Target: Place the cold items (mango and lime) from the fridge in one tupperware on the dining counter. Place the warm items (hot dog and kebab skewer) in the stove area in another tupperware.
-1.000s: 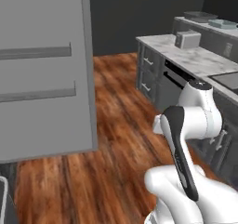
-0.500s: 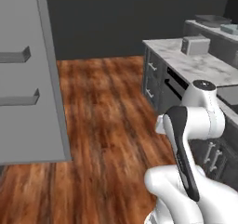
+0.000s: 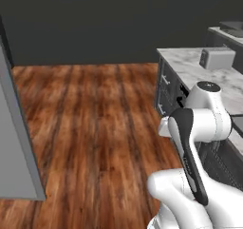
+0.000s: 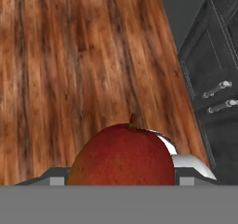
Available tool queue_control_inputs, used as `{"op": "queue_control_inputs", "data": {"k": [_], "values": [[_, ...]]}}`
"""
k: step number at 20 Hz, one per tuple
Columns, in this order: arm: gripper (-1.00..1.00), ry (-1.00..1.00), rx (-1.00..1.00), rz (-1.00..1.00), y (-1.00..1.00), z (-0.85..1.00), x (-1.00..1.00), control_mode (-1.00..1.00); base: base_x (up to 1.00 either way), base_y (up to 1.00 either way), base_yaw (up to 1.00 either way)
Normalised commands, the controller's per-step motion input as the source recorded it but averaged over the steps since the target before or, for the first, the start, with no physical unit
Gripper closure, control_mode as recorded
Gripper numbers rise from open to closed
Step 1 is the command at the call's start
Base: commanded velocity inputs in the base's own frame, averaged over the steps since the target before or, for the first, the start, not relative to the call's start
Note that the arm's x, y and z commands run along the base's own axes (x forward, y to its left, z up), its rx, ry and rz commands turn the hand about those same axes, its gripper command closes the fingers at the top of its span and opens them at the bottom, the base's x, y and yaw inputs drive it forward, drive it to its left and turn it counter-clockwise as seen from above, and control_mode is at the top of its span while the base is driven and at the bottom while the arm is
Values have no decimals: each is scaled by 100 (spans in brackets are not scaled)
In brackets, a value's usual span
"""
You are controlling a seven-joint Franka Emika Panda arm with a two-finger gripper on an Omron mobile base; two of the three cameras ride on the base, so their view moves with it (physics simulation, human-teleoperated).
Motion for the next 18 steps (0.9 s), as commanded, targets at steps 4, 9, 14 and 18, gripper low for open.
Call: {"op": "queue_control_inputs", "data": {"k": [4, 9, 14, 18], "values": [[100, 0, 0, 0, 0, 0, 0, 100, 100, -2, 0], [100, 0, 0, 0, 0, 0, 0, 100, 100, -46, 2], [100, 0, 0, 0, 0, 0, 0, 100, 100, -40, 4], [100, 0, 0, 0, 0, 0, 0, 100, 100, -6, 0]]}}
